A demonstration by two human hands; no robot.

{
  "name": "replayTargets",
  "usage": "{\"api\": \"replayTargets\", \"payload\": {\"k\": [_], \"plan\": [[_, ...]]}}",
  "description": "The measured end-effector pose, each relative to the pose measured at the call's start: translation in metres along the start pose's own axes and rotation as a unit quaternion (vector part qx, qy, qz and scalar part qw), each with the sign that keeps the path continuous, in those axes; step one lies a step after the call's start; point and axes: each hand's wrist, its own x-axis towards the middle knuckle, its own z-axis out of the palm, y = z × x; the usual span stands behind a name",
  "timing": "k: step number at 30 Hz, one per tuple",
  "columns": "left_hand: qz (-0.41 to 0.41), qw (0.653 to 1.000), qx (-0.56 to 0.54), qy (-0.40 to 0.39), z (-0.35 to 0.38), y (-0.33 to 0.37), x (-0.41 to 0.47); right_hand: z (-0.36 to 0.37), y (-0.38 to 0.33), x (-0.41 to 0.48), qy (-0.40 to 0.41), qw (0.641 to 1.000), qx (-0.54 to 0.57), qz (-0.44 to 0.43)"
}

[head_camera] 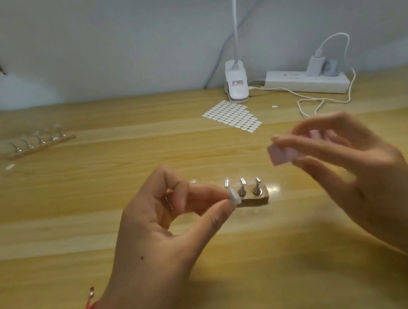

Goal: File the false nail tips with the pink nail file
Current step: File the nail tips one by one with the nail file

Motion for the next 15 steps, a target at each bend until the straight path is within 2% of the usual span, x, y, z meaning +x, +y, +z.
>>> {"api": "replayTargets", "payload": {"k": [2,5,9,12,15], "plan": [[0.001,1.000,-0.022,0.006,-0.003,-0.001,0.002,-0.007,0.016,0.003,0.044,0.998,-0.023,0.038],[0.024,0.999,-0.028,0.019,-0.008,-0.001,0.011,0.001,0.023,-0.004,0.059,0.997,-0.015,0.054],[0.061,0.993,0.100,0.003,-0.015,0.002,0.030,0.011,0.027,-0.011,0.022,0.998,0.032,0.052],[0.045,0.989,0.138,-0.017,-0.014,-0.006,0.040,0.010,0.029,-0.012,0.037,0.998,0.034,0.041],[0.065,0.977,0.197,-0.040,-0.011,-0.014,0.042,0.010,0.030,-0.014,0.039,0.998,0.040,0.039]]}}
